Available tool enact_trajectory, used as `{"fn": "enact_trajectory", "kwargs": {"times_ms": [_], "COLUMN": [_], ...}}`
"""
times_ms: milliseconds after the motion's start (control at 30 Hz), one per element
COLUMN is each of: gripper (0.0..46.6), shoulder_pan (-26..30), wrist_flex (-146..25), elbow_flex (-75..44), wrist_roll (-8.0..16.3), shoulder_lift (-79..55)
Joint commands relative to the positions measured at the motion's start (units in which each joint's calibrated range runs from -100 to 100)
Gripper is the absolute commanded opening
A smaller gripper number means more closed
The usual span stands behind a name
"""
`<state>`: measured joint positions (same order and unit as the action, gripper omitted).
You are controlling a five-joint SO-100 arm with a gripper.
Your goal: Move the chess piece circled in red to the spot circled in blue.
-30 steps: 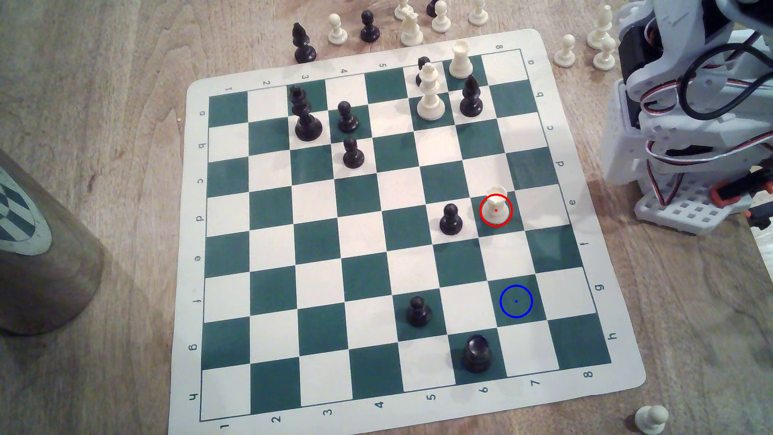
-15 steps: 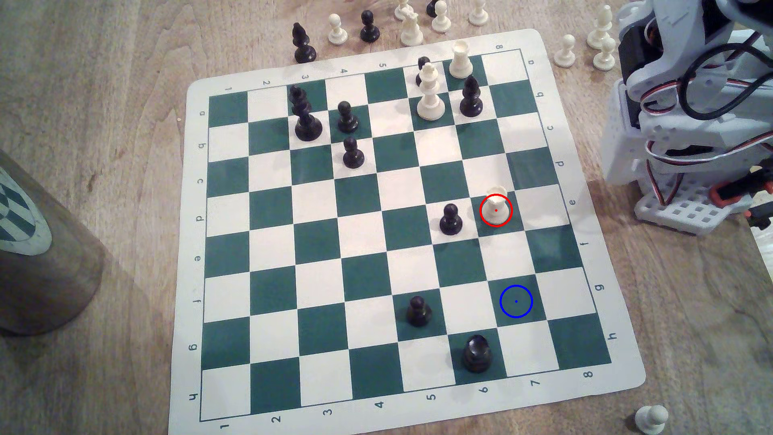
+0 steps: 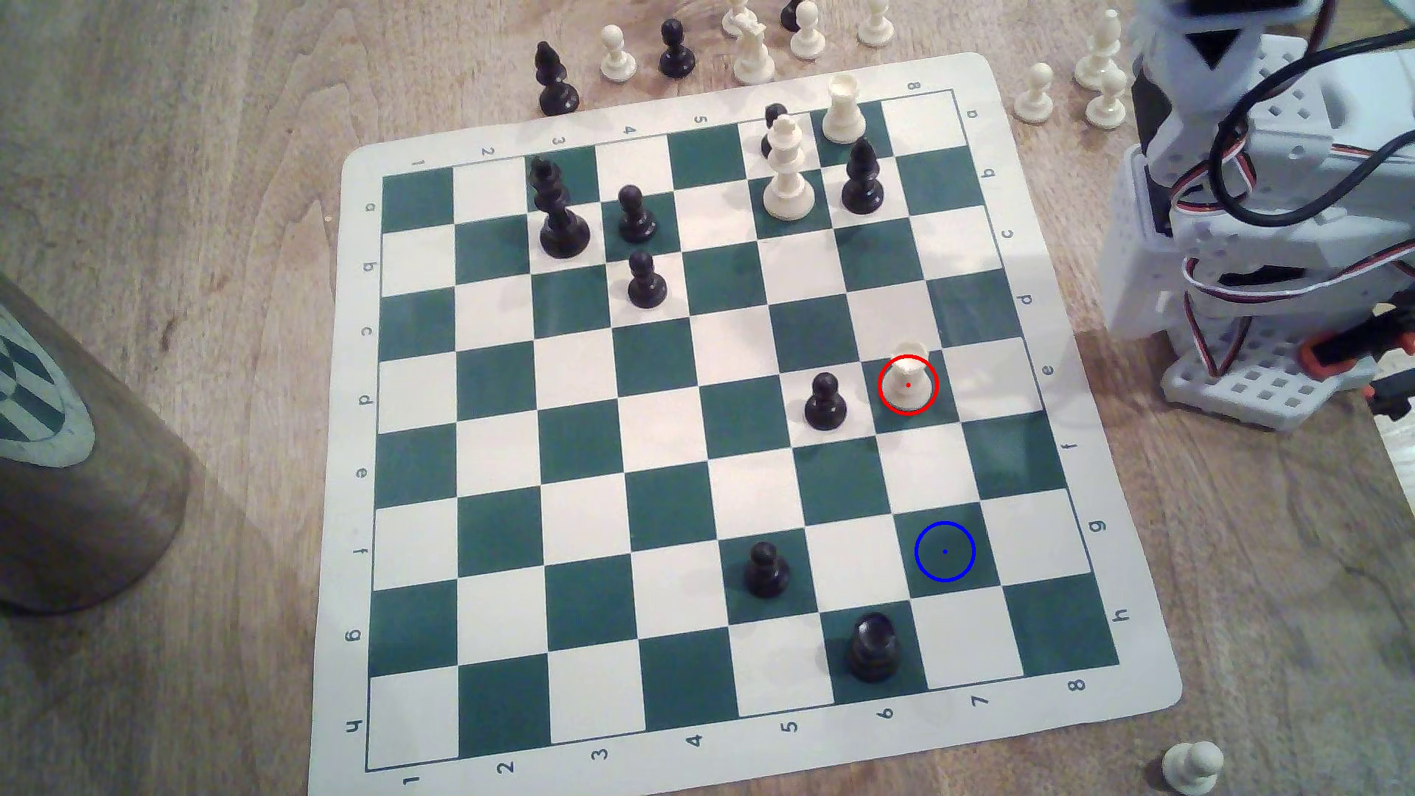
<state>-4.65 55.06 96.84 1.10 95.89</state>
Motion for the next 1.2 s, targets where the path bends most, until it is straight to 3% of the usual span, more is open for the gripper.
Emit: {"fn": "enact_trajectory", "kwargs": {"times_ms": [0,100,167,233,267,433,533,600,700,800,867,1000,1167], "gripper": [0.1,0.1,0.2,0.3,0.3,0.3,0.3,0.3,0.3,3.1,7.5,10.2,15.4], "shoulder_pan": [2.9,4.7,3.7,4.2,4.4,4.1,6.1,7.7,9.4,12.2,15.0,18.1,17.7], "wrist_flex": [-33.0,-51.4,-80.1,-96.0,-105.8,-130.4,-137.0,-143.5,-144.8,-144.9,-143.6,-142.9,-141.5], "elbow_flex": [-15.3,-26.3,-41.2,-48.6,-52.3,-58.8,-58.7,-61.0,-61.3,-61.0,-60.4,-60.3,-55.9], "wrist_roll": [-5.5,-6.7,-6.3,-3.6,-1.1,3.1,5.5,9.7,12.0,14.2,16.8,18.9,19.0], "shoulder_lift": [-0.2,-0.2,-0.2,-0.2,-0.2,-3.7,-5.0,-12.4,-16.9,-20.3,-23.8,-29.7,-32.2]}}
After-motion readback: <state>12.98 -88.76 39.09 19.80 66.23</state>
